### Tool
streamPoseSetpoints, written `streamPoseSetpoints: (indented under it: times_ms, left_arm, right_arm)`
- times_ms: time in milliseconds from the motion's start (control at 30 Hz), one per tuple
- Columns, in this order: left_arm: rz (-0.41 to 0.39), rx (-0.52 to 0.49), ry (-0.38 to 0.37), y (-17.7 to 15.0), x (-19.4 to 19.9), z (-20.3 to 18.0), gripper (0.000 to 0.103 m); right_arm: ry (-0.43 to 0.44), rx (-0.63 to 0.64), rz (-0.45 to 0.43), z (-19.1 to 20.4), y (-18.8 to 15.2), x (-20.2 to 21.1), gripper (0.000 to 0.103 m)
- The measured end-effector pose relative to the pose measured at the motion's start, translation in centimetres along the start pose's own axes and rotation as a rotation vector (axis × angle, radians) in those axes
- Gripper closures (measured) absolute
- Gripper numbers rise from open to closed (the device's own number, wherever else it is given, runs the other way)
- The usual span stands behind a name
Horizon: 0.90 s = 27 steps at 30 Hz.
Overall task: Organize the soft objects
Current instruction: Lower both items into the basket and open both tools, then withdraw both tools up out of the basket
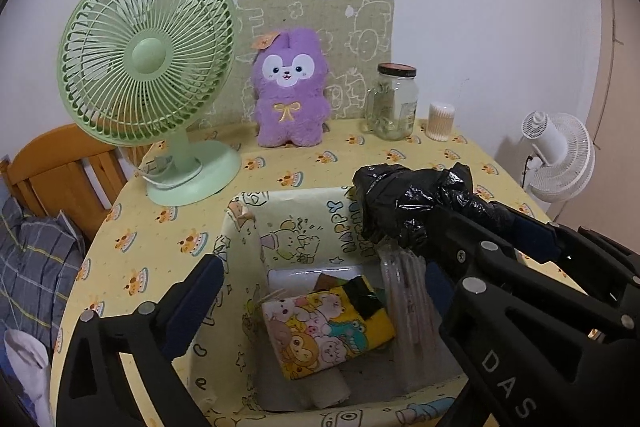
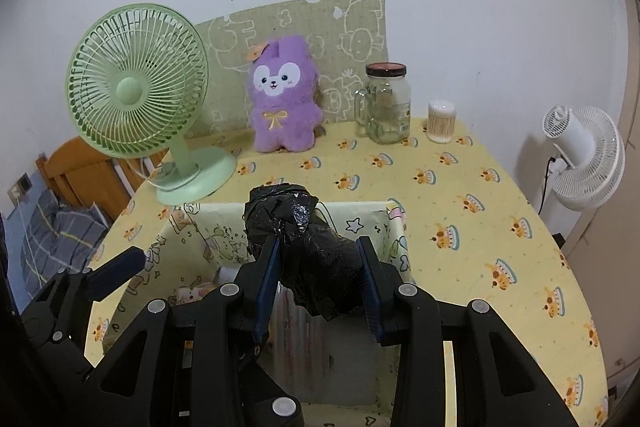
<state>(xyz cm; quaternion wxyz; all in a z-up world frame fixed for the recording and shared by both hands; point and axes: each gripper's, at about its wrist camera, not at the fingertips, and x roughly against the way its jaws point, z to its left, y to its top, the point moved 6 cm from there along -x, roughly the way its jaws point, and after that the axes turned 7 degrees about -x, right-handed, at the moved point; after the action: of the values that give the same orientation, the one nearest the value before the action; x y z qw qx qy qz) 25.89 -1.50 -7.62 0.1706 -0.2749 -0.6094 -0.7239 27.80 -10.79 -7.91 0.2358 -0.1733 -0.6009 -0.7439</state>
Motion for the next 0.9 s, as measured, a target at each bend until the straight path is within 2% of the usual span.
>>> streamPoseSetpoints:
  times_ms: [233,367,533,600,900]
  left_arm:
    - [0.027,-0.003,0.007,-0.4,-0.3,0.6,0.0]
    - [0.033,0.005,0.019,-0.5,-0.4,1.0,0.0]
    - [0.031,0.013,0.004,-0.5,-0.2,1.1,0.0]
    - [0.03,0.015,0.0,-0.6,0.0,1.1,0.0]
    - [0.019,0.027,-0.027,-0.6,0.8,0.7,0.0]
  right_arm:
    - [0.047,0.007,0.021,0.6,-0.1,-1.3,0.062]
    - [0.064,0.03,0.027,1.2,0.0,-1.6,0.054]
    - [0.083,0.02,0.027,1.3,-0.1,-1.4,0.026]
    - [0.074,0.024,0.019,1.3,0.0,-1.2,0.021]
    - [0.052,0.037,0.002,1.2,0.0,0.0,0.017]
